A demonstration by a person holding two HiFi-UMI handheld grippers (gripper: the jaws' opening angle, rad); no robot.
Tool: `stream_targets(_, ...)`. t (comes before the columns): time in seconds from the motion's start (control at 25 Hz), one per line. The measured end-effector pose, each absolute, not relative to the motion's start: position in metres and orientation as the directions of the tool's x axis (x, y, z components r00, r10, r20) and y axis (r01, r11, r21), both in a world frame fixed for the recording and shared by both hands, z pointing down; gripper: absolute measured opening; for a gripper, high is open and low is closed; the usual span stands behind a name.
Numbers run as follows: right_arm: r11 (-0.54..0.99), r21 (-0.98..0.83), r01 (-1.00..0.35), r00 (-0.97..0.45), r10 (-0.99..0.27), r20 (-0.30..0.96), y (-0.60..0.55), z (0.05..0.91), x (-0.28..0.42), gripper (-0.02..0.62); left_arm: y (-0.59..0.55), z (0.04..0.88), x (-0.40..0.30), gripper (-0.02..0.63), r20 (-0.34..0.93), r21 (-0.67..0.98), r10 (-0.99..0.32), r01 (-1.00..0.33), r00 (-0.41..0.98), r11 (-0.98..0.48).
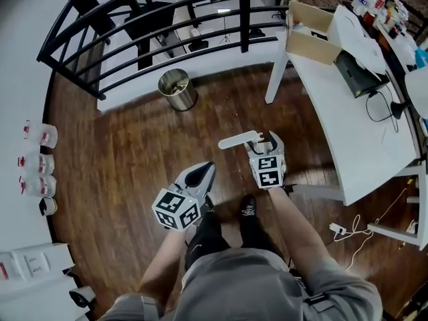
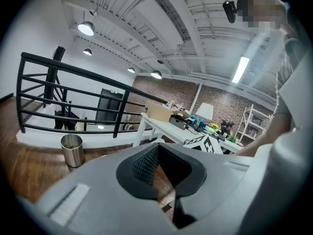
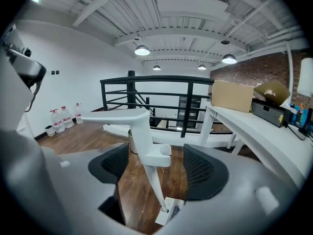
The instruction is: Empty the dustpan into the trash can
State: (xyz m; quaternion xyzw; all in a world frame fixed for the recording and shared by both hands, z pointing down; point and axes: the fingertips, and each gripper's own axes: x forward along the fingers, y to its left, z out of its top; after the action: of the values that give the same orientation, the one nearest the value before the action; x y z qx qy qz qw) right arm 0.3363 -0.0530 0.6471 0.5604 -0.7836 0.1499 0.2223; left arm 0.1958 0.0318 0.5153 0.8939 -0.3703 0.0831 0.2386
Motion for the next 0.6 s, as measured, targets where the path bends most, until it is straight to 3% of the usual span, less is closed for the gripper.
stream_targets(0.16,0.278,0.037,-0.960,-0.218,-0.822,0.526,-0.075,0.659,0.342,0.300,0.009,0.522,0.199,0.005,0.324,0.366,-0.576,-0.661,0.751,-0.656)
stream_targets(0.28,0.268,0.018,-0.963,-0.213,-0.802,0.558,-0.077,0.670,0.337,0.221,-0.001,0.519,0.190,0.005,0.316,0.364,-0.565,-0.648,0.762,-0.670)
stream_targets(0.6,0.262,0.031,-0.965,-0.201,-0.805,0.558,-0.066,0.658,0.344,0.212,-0.001,0.523,0.173,0.005,0.309,0.393,-0.566,-0.644,0.764,-0.656)
